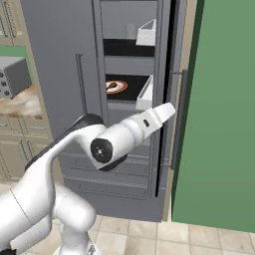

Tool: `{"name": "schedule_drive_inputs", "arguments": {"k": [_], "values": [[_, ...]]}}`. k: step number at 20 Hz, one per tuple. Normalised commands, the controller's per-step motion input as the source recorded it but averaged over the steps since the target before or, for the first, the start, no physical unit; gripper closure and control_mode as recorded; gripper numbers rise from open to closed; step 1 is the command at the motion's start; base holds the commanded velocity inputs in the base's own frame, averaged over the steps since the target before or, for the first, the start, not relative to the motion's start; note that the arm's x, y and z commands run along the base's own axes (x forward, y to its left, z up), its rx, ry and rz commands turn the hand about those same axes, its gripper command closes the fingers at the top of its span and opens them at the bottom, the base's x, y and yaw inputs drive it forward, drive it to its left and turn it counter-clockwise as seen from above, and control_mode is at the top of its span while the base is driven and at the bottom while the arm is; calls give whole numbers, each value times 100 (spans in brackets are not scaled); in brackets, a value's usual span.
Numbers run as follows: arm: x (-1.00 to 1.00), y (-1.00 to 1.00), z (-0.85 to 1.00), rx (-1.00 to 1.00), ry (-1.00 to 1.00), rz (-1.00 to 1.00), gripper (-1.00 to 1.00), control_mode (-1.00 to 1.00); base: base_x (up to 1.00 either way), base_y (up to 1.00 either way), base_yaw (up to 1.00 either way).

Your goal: Retrieve the chicken drumstick from the fridge and place it on the saucepan with marinade on the stove.

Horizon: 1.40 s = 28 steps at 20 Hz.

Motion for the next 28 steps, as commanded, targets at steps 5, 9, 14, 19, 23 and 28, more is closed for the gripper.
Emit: {"name": "schedule_drive_inputs", "arguments": {"k": [5, 9, 14, 19, 23, 28], "values": [[-73, 71, 0, 0, 5, -29, -100, -100, 0, 0, 0], [-59, 79, 0, 0, -1, -26, -100, -100, 0, 0, 0], [-10, 83, 17, 0, 5, -7, -100, -100, 0, 0, 0], [-2, 73, 31, -5, 18, 0, -100, -100, 0, 0, 0], [0, 75, 7, -10, 18, 0, -100, -100, 0, 0, 0], [23, 25, -5, 0, 8, -2, -100, -100, 0, 0, 0]]}}
